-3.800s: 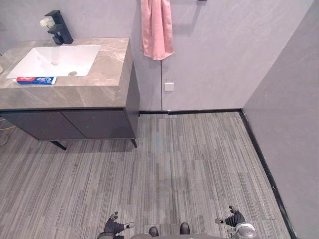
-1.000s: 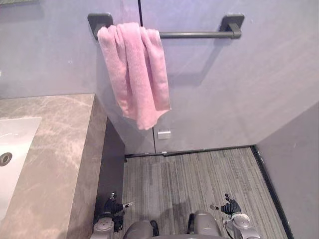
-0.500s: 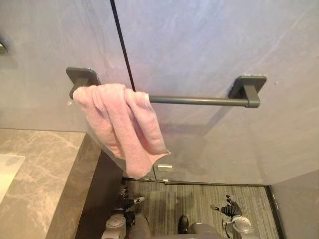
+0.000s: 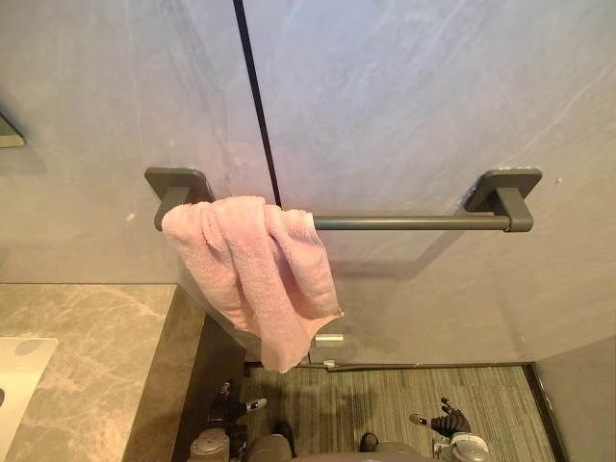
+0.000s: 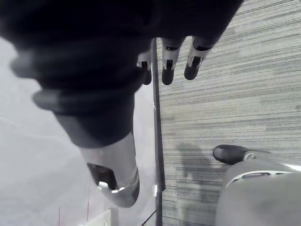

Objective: Organize washtable

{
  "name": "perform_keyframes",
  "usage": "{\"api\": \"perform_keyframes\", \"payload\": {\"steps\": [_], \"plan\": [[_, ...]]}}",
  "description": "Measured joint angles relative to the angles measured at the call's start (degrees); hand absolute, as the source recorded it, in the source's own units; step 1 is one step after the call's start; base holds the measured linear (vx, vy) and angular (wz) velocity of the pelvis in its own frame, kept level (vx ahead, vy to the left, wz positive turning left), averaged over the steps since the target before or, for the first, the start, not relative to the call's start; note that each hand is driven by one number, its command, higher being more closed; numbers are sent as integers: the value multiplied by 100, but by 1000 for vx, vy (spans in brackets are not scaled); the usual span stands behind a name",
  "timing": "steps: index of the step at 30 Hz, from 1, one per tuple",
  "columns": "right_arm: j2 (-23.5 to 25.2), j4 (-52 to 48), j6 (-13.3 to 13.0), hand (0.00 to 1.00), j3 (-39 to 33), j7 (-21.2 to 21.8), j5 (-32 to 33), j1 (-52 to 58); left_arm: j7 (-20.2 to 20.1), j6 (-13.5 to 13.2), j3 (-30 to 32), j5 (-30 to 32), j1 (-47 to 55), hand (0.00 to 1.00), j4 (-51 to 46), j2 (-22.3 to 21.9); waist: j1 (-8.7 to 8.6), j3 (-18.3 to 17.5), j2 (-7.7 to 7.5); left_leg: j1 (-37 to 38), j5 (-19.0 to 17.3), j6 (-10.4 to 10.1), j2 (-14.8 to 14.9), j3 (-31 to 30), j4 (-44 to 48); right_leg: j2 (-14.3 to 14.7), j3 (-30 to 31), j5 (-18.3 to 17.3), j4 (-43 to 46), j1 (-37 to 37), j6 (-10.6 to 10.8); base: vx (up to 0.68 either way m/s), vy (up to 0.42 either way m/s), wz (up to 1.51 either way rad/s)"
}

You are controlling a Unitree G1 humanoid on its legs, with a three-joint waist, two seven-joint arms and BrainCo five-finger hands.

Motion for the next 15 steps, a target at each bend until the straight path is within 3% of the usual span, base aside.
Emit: {"api": "perform_keyframes", "payload": {"steps": [5,12,15], "plan": [[-17,-3,-1,0,7,-1,1,79,18,-2,-7,-291,256,0,-652,5,0,-72,-67,31,180,5,-46,-166,-260,-25,-145,0,-27,-9,-1,-44,-11,16],[-154,-268,-20,0,21,3,-12,179,-44,-87,-158,-623,1096,0,-3277,84,20,-187,11,-29,211,27,-146,-363,-336,-68,-301,-26,-80,9,43,2,6,13],[-165,-454,-27,0,20,9,-24,174,-161,-172,-159,-747,1227,0,-3826,147,25,-188,12,-29,211,27,-149,-410,-336,-61,-338,-28,-85,40,44,26,-11,7]]}}
